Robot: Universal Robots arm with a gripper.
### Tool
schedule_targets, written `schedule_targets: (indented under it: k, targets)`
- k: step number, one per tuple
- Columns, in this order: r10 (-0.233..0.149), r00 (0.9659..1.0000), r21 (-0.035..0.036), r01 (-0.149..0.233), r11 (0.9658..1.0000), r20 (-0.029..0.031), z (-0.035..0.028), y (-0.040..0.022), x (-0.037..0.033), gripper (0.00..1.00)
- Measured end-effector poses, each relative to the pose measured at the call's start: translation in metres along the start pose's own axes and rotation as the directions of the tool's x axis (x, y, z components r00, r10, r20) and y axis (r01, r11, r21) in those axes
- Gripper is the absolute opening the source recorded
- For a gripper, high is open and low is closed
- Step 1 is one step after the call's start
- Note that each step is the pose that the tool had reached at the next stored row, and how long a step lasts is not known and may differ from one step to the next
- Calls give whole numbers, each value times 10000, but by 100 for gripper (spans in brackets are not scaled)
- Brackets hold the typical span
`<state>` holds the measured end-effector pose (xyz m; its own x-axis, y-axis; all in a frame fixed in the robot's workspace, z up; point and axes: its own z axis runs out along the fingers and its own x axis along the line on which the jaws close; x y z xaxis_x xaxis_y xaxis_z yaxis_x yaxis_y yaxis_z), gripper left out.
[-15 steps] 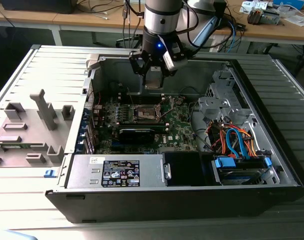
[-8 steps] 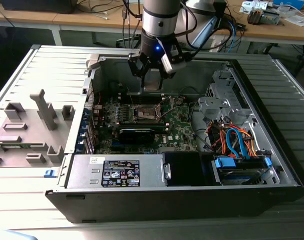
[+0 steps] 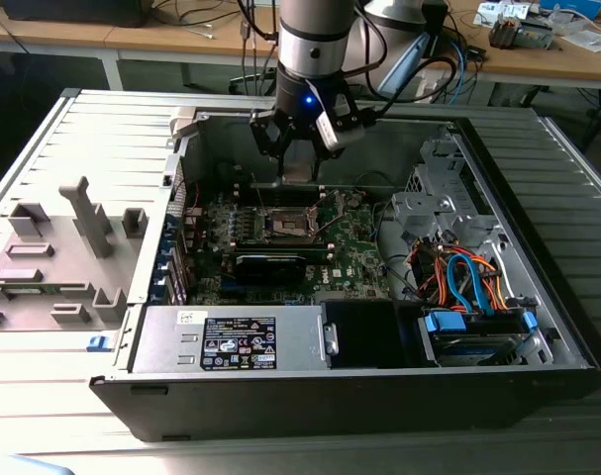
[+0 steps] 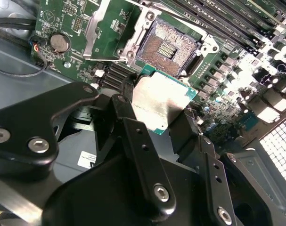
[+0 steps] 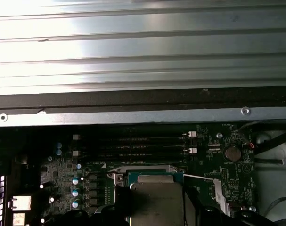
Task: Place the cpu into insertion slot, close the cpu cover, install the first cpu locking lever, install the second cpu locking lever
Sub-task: 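Place the cpu into insertion slot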
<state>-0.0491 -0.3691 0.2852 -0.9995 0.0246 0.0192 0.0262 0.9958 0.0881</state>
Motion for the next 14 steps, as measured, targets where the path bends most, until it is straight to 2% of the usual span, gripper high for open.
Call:
schedule_targets:
  k: [14]
  targets:
    - [0, 10000, 0, 0, 10000, -1, 29, -21, 19, 55]
